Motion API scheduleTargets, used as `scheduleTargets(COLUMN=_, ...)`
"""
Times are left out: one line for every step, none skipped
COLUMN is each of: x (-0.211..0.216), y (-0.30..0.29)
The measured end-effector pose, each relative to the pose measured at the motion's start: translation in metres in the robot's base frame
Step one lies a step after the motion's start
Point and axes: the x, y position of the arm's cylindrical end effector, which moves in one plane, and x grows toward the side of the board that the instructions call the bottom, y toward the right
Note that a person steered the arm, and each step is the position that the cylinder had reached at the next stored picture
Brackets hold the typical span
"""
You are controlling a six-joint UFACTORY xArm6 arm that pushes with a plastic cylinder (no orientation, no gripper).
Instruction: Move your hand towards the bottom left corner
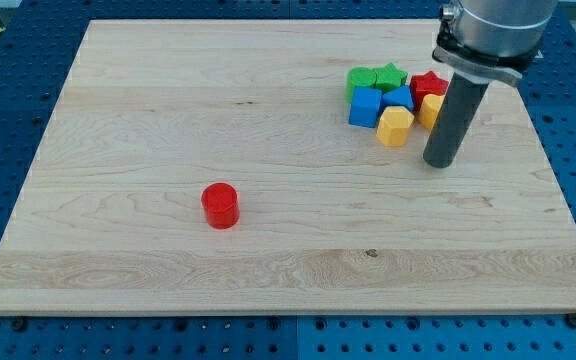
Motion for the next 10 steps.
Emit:
scheduleTargets(x=0.000, y=0.000)
scheduleTargets(x=0.027, y=0.000)
scheduleTargets(x=0.039, y=0.000)
scheduleTargets(x=0.043, y=0.000)
scheduleTargets(x=0.081, y=-0.011)
scheduleTargets(x=0.085, y=-0.012)
scheduleTargets(x=0.086, y=-0.012)
scheduleTargets(x=0.106, y=-0.015)
scheduleTargets(x=0.108, y=-0.015)
scheduleTargets(x=0.108, y=-0.016)
